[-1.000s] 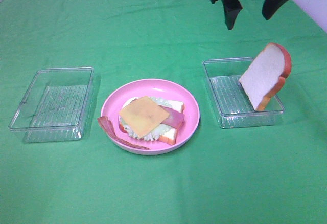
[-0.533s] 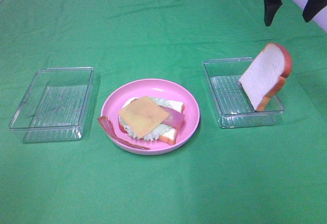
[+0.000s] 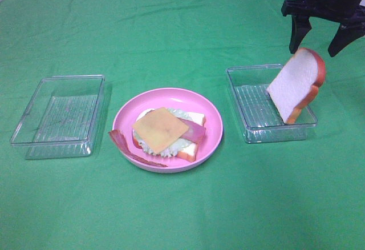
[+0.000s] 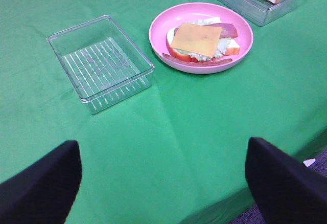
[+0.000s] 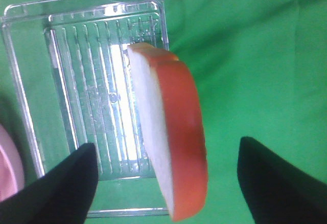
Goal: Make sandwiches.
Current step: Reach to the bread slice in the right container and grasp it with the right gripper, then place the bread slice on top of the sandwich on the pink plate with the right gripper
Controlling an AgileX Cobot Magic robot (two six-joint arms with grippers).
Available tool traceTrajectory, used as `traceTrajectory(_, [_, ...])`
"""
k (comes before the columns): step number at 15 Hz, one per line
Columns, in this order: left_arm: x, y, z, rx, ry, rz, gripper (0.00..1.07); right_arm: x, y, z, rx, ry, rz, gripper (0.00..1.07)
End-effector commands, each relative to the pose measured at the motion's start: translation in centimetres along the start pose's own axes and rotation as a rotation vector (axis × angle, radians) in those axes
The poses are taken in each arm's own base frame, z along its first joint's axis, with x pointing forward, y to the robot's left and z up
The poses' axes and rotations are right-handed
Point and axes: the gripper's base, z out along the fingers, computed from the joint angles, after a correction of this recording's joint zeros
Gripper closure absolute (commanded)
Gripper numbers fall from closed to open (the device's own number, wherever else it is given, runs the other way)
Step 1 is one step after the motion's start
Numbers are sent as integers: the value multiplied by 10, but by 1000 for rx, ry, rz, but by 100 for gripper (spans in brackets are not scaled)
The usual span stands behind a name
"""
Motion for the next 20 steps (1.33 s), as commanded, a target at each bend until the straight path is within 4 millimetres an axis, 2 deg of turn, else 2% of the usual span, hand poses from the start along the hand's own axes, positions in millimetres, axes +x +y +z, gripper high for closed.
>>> traceTrajectory(1, [0, -1, 0, 10, -8, 3, 24, 3, -5, 14, 27, 100, -20, 36])
traceTrajectory(4, [0, -1, 0, 10, -8, 3, 24, 1, -6, 28, 30, 132, -19, 38])
traceTrajectory(5, [0, -1, 0, 10, -8, 3, 24, 0, -6, 32, 30, 141, -28, 44])
traceTrajectory(6, [0, -1, 0, 10, -8, 3, 24, 1, -6, 30, 29, 138, -40, 70])
traceTrajectory(7, [0, -1, 0, 10, -8, 3, 24, 1, -6, 28, 30, 133, -41, 85])
traceTrajectory(9, [0, -1, 0, 10, -8, 3, 24, 1, -6, 24, 28, 123, -41, 107])
traceTrajectory(11, [0, -1, 0, 10, -8, 3, 24, 2, -4, 18, 18, 108, -40, 107])
traceTrajectory(14, [0, -1, 0, 10, -8, 3, 24, 8, 2, -10, -36, 49, -42, 107])
traceTrajectory(15, [0, -1, 0, 10, -8, 3, 24, 12, 11, -27, -120, 16, -58, 107])
traceTrajectory(17, [0, -1, 0, 10, -8, 3, 24, 18, 26, -46, -277, -19, -91, 107])
traceTrajectory(20, [0, -1, 0, 10, -8, 3, 24, 25, 54, -55, -416, -19, -129, 107])
